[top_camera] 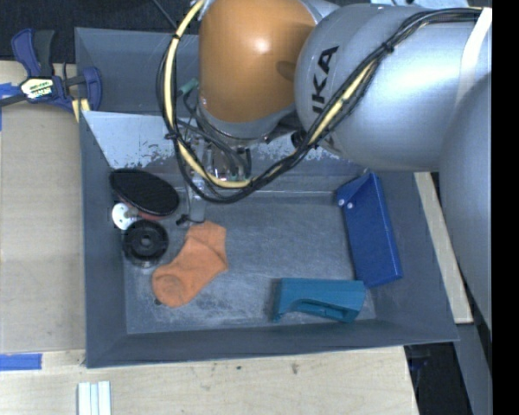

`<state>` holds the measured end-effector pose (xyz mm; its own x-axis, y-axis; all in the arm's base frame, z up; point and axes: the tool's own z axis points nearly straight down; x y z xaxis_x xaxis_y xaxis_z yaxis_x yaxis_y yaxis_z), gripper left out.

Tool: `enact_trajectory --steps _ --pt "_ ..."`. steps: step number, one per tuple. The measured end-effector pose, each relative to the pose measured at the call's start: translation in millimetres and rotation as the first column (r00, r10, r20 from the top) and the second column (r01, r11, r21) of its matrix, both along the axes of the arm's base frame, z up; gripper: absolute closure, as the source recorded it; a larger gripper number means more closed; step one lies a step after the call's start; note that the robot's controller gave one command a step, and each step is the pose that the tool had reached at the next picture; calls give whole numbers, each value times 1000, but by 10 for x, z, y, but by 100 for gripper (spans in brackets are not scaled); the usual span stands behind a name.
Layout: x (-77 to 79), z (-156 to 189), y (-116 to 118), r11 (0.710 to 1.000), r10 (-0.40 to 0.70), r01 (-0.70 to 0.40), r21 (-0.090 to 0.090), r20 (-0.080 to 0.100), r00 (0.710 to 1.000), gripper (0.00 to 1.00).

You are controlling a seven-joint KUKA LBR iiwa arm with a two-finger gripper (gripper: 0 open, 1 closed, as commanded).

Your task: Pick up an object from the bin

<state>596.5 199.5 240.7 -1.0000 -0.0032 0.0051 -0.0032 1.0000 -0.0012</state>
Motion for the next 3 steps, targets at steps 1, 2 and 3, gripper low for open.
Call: enact_trajectory --steps 1,2,3 --pt "14 55 -9 1000 -3 3 3 8 1000 0" --pt "4 -5 -33 1000 -8 8 5 16 1000 0" --pt "-87 -418 -97 999 -38 38 0 2 999 0"
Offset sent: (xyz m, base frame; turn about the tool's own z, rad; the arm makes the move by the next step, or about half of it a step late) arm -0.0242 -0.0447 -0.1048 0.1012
